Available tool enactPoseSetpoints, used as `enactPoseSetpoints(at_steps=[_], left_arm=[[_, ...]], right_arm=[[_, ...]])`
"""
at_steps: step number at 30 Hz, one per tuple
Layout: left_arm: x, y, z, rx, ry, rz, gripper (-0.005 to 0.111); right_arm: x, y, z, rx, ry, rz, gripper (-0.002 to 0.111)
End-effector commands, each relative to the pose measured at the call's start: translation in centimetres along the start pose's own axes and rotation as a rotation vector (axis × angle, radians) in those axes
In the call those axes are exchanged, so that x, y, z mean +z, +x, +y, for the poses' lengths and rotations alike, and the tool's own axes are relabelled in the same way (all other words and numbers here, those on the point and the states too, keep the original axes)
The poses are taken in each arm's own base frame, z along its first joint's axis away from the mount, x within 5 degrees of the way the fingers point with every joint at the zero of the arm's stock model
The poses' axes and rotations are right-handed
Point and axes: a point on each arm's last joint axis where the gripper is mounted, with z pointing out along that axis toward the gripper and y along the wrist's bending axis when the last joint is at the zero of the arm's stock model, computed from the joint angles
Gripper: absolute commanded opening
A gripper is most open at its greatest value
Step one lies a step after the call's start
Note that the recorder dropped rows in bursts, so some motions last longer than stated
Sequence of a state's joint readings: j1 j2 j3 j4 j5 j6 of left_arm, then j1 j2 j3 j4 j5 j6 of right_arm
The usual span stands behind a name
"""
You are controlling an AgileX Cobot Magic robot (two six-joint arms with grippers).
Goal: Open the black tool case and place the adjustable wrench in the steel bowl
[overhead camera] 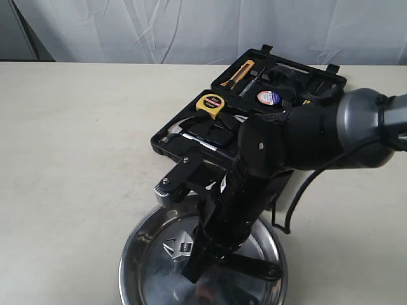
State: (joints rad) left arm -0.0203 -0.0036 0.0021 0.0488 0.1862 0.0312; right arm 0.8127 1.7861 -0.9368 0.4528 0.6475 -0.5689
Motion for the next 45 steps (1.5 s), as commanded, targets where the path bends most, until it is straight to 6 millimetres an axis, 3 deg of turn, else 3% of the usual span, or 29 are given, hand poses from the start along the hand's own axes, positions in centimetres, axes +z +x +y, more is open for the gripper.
enactPoseSetpoints(at_steps=[1, 10, 15, 17, 18, 20, 21, 22, 23, 26, 28, 32, 34, 37, 45], left_arm=[[0.0, -0.1, 0.0, -0.003, 0.001, -0.005, 0.0], [0.0, -0.1, 0.0, -0.003, 0.001, -0.005, 0.0], [0.0, -0.1, 0.0, -0.003, 0.001, -0.005, 0.0], [0.0, -0.1, 0.0, -0.003, 0.001, -0.005, 0.0], [0.0, -0.1, 0.0, -0.003, 0.001, -0.005, 0.0], [0.0, -0.1, 0.0, -0.003, 0.001, -0.005, 0.0], [0.0, -0.1, 0.0, -0.003, 0.001, -0.005, 0.0], [0.0, -0.1, 0.0, -0.003, 0.001, -0.005, 0.0], [0.0, -0.1, 0.0, -0.003, 0.001, -0.005, 0.0], [0.0, -0.1, 0.0, -0.003, 0.001, -0.005, 0.0], [0.0, -0.1, 0.0, -0.003, 0.001, -0.005, 0.0], [0.0, -0.1, 0.0, -0.003, 0.001, -0.005, 0.0], [0.0, -0.1, 0.0, -0.003, 0.001, -0.005, 0.0], [0.0, -0.1, 0.0, -0.003, 0.001, -0.005, 0.0], [0.0, -0.1, 0.0, -0.003, 0.001, -0.005, 0.0]], right_arm=[[-0.2, -0.6, 0.6, 0.019, 0.0, -0.068, -0.001], [-0.2, -0.4, 0.7, 0.018, -0.012, -0.05, 0.003], [-0.2, -0.4, 0.8, 0.017, -0.015, -0.044, 0.041], [-0.2, -0.3, 0.8, 0.037, -0.023, -0.043, 0.048], [-0.2, -0.3, 0.9, 0.046, -0.028, -0.04, 0.047], [-0.6, -0.2, 1.1, 0.063, -0.041, -0.035, 0.033], [-1.4, -0.1, 1.5, 0.061, -0.057, -0.031, 0.014], [-1.8, 0.0, 1.7, 0.056, -0.063, -0.033, 0.003], [-3.3, 0.2, 2.3, 0.048, -0.082, -0.036, -0.001], [-7.3, 0.9, 3.7, 0.043, -0.096, -0.108, -0.001], [-11.6, 2.9, 5.3, 0.042, -0.08, -0.239, -0.001], [-15.9, 7.8, 6.6, 0.066, 0.01, -0.376, -0.001], [-16.6, 10.2, 7.3, 0.069, 0.004, -0.381, -0.001], [-17.4, 11.9, 8.0, 0.053, -0.017, -0.371, -0.001], [-18.8, 13.3, 8.7, 0.025, -0.014, -0.436, -0.001]])
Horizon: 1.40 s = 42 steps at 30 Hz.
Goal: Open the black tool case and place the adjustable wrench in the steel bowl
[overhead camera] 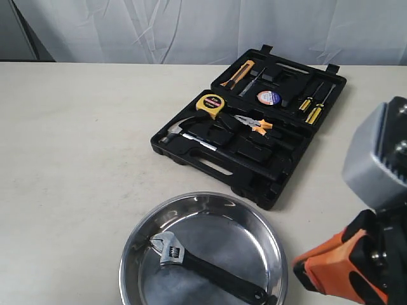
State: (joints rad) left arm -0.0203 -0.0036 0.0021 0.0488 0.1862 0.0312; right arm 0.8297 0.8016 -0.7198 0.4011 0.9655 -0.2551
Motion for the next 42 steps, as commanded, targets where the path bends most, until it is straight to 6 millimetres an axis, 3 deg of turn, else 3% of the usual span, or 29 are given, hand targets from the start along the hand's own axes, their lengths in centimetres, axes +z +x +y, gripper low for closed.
enactPoseSetpoints(at_steps=[1, 6, 10, 18, 24, 26, 33, 42], left_arm=[[0.0, -0.1, 0.0, -0.003, 0.001, -0.005, 0.0], [0.0, -0.1, 0.0, -0.003, 0.001, -0.005, 0.0], [0.0, -0.1, 0.0, -0.003, 0.001, -0.005, 0.0], [0.0, -0.1, 0.0, -0.003, 0.001, -0.005, 0.0], [0.0, -0.1, 0.0, -0.003, 0.001, -0.003, 0.0], [0.0, -0.1, 0.0, -0.003, 0.001, -0.003, 0.0], [0.0, -0.1, 0.0, -0.003, 0.001, -0.003, 0.0], [0.0, -0.1, 0.0, -0.003, 0.001, -0.003, 0.0]], right_arm=[[-0.6, 0.4, 0.2, -0.012, 0.004, -0.021, -0.001], [-1.1, 0.3, 0.1, -0.031, 0.028, -0.069, -0.001], [-1.7, 1.1, -0.7, -0.105, 0.147, -0.243, -0.001], [0.3, 6.3, -3.8, -0.303, 0.473, -0.675, -0.001], [1.4, 10.4, -6.2, -0.185, 0.745, -0.9, -0.001], [0.7, 10.9, -6.4, -0.112, 0.806, -0.976, -0.001], [-0.3, 12.5, -6.2, 0.029, 0.935, -1.037, -0.001], [-0.2, 13.2, -6.7, 0.102, 1.018, -0.967, -0.001]])
